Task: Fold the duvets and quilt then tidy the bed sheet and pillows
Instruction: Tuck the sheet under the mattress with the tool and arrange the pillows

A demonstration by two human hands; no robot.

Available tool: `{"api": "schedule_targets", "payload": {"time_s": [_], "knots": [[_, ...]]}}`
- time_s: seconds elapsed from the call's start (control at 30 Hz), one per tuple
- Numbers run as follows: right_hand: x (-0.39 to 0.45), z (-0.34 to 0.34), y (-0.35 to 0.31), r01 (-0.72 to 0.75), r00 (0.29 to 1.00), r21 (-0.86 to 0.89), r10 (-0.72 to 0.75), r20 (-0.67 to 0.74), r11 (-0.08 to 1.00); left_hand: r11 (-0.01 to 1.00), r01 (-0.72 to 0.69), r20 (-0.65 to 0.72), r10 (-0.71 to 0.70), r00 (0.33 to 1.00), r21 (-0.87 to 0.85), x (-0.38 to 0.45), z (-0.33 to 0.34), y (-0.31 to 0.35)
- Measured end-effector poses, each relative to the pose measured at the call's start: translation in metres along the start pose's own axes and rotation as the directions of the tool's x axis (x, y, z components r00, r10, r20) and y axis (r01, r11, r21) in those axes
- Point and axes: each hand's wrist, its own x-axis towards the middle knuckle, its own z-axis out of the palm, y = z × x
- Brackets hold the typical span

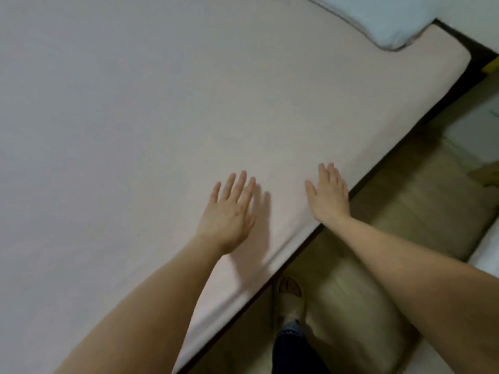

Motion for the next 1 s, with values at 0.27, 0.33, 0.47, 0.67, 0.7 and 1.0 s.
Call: {"api": "schedule_targets", "payload": {"time_s": [0.27, 0.33, 0.47, 0.67, 0.7, 1.0], "knots": [[0.179, -0.017, -0.037, 0.344, 0.937, -0.1, -0.348, -0.024, 0.934, 0.928, 0.36, -0.032, -0.364, 0.931, -0.098, 0.169, 0.006, 0.027], [0.227, -0.017, -0.006, 0.332, 0.942, -0.119, -0.335, -0.01, 0.936, 0.948, 0.31, -0.008, -0.311, 0.95, -0.068, 0.209, 0.022, 0.046], [0.282, -0.035, 0.101, 0.089, 0.988, -0.124, -0.103, -0.116, 0.988, 0.932, -0.344, 0.046, 0.341, 0.939, 0.115, 0.271, 0.039, 0.103], [0.333, -0.103, 0.222, -0.424, 0.893, 0.13, 0.437, -0.107, 0.896, 0.967, -0.254, -0.115, 0.255, 0.96, 0.017, 0.387, 0.012, 0.16], [0.348, -0.111, 0.22, -0.317, 0.934, 0.1, 0.329, -0.142, 0.943, 0.996, -0.001, -0.162, -0.013, 0.987, -0.087, 0.411, 0.003, 0.162], [0.436, -0.099, 0.201, 0.209, 0.958, -0.157, -0.234, -0.166, 0.965, 0.98, 0.198, -0.14, -0.198, 0.97, -0.017, 0.506, 0.012, 0.208]]}}
